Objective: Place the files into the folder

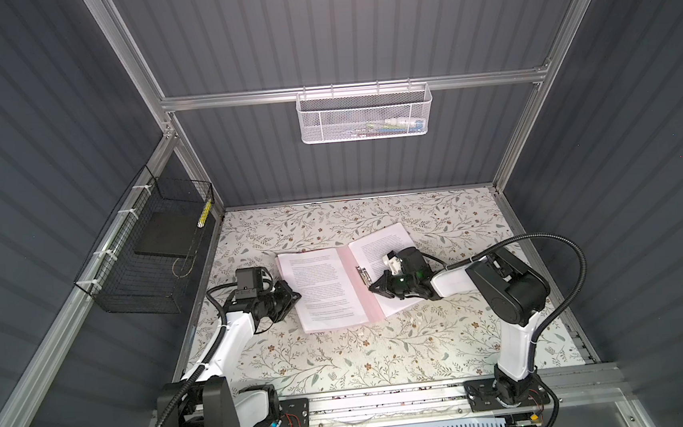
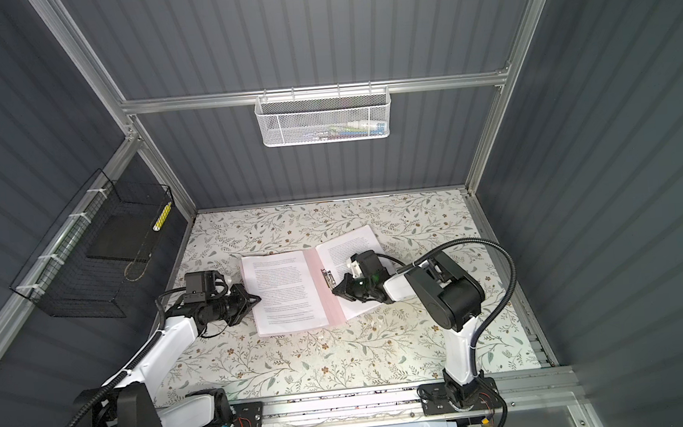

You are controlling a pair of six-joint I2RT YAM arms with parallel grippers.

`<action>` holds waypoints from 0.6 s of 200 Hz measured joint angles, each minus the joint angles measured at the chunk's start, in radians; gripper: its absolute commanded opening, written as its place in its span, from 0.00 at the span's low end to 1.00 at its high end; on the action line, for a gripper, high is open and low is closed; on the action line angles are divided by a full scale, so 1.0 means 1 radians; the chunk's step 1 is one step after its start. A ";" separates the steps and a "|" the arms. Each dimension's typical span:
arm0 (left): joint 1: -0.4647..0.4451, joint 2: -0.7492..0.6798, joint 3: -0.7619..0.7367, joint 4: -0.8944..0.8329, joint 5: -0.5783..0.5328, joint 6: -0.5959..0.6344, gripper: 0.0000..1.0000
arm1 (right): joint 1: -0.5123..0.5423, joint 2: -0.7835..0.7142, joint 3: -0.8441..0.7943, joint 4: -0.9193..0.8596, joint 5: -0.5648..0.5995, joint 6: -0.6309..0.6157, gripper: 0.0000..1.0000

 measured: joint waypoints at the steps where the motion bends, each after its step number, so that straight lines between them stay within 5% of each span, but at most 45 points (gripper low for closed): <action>1: 0.000 0.000 0.000 0.000 0.000 0.000 0.00 | 0.000 0.000 0.000 0.000 0.000 0.000 0.00; 90: 0.000 0.000 0.002 -0.030 0.003 0.032 0.00 | 0.026 -0.063 -0.017 -0.077 0.014 0.022 0.00; 120: 0.000 0.000 0.023 -0.051 0.004 0.055 0.00 | 0.033 -0.076 0.000 -0.151 0.052 0.002 0.27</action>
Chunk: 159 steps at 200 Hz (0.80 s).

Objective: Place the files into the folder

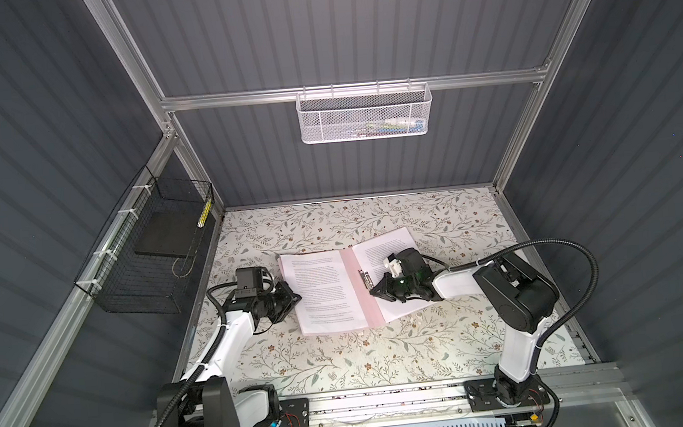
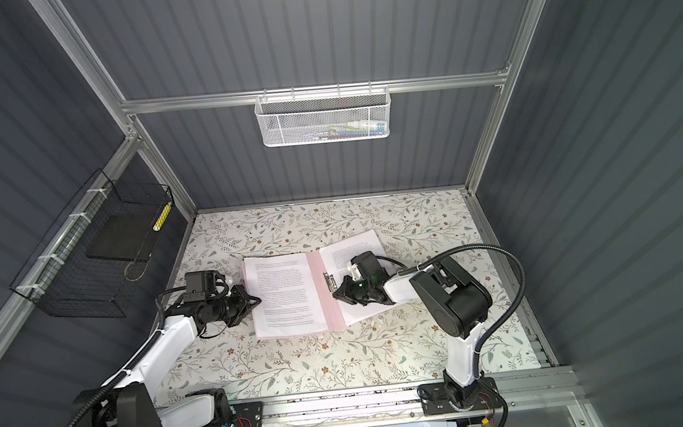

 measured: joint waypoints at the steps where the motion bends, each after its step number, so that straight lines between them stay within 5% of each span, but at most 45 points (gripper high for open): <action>1: 0.000 0.000 0.001 -0.001 0.001 0.001 0.00 | 0.000 -0.001 0.000 -0.001 -0.002 -0.003 0.27; 65: 0.002 0.014 0.084 -0.072 0.007 0.090 0.01 | -0.001 -0.187 0.017 -0.324 0.216 -0.109 0.74; 79: 0.003 0.020 0.111 -0.094 0.008 0.115 0.13 | -0.024 -0.230 0.018 -0.380 0.249 -0.144 0.78; 100: 0.006 0.034 0.149 -0.118 0.024 0.154 0.55 | -0.103 -0.276 0.005 -0.419 0.274 -0.203 0.81; 122: 0.006 0.040 0.173 -0.120 0.086 0.171 0.84 | -0.167 -0.302 -0.008 -0.477 0.351 -0.280 0.83; 159: -0.001 0.047 0.223 -0.095 0.206 0.187 0.97 | -0.240 -0.321 -0.031 -0.520 0.397 -0.359 0.86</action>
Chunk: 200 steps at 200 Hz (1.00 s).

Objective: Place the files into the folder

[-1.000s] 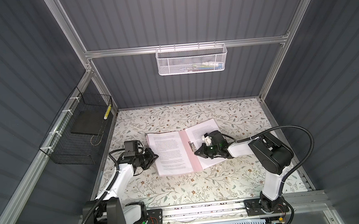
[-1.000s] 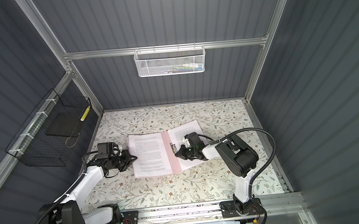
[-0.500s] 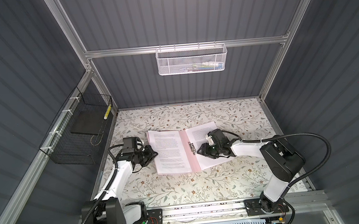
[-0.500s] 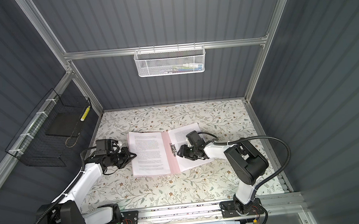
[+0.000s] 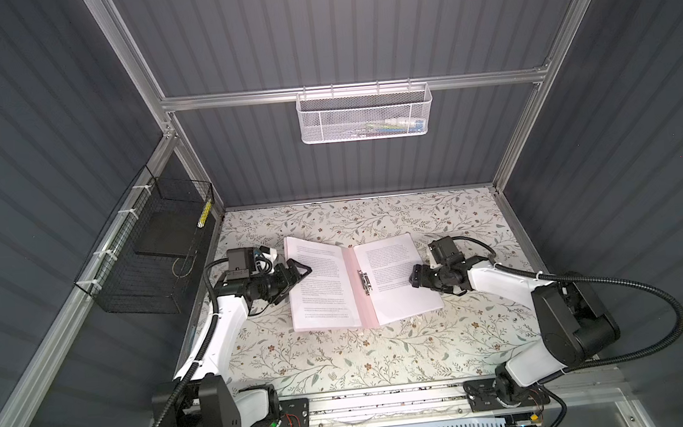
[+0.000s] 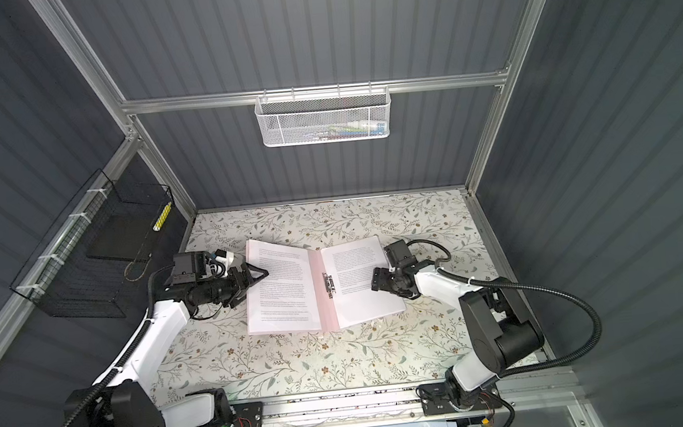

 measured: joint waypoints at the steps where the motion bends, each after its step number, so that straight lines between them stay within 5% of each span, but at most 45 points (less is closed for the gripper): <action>1: 0.000 0.001 0.002 0.003 0.003 0.000 0.98 | -0.006 0.000 -0.002 0.000 -0.002 -0.002 0.86; 64: -0.152 0.069 0.104 0.124 0.079 -0.092 1.00 | -0.193 0.051 -0.013 0.079 -0.172 -0.003 0.91; 138: -0.629 0.424 0.462 0.290 -0.076 -0.158 1.00 | -0.218 0.120 -0.089 0.435 -0.471 0.184 0.99; 200: -0.791 0.838 0.572 0.383 -0.151 -0.171 1.00 | -0.468 -0.402 -0.233 0.210 -0.272 0.256 0.99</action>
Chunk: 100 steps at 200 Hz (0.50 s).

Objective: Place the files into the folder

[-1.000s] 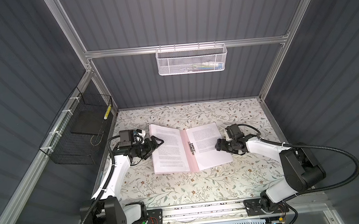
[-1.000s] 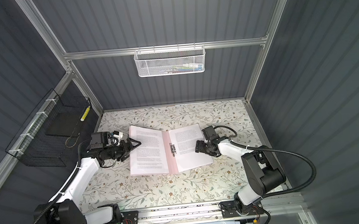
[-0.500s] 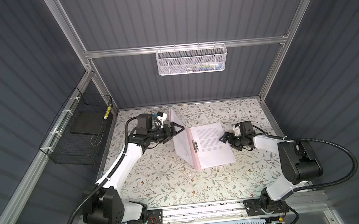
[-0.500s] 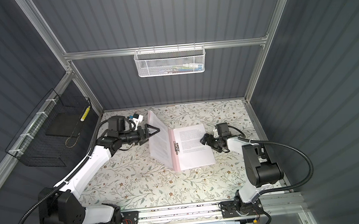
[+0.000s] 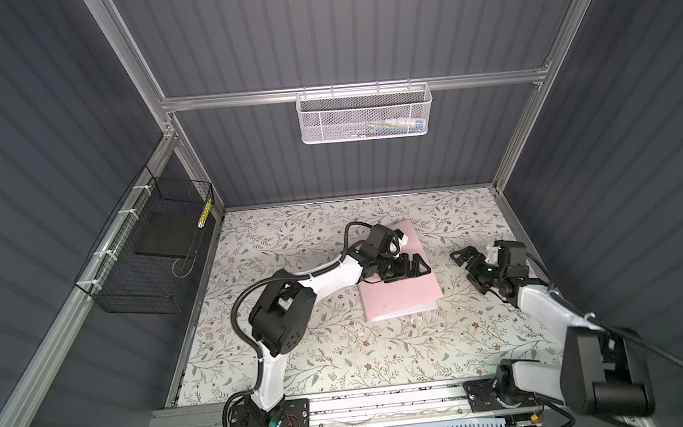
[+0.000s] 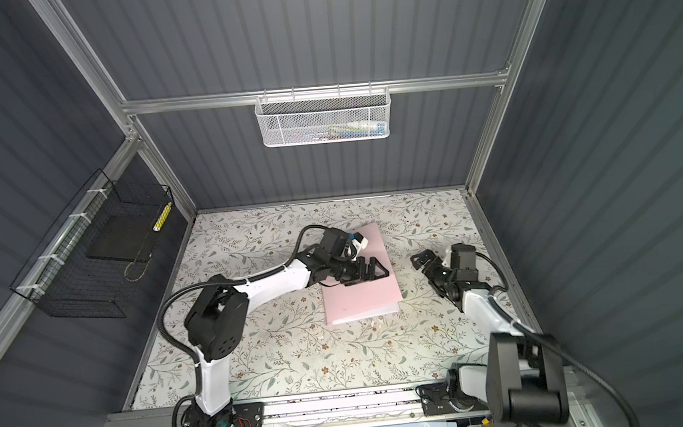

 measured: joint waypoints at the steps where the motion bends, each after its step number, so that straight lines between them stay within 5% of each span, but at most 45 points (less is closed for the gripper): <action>1: 0.000 0.006 0.000 0.002 0.000 -0.001 1.00 | 0.000 -0.006 0.002 -0.003 0.002 0.000 0.99; 64: 0.008 0.034 -0.008 0.029 0.000 -0.009 1.00 | 0.000 -0.190 0.095 -0.187 0.027 -0.110 0.99; 100: 0.025 -0.226 -0.009 -0.071 -0.096 0.048 1.00 | 0.000 -0.218 0.126 -0.239 0.014 -0.163 0.99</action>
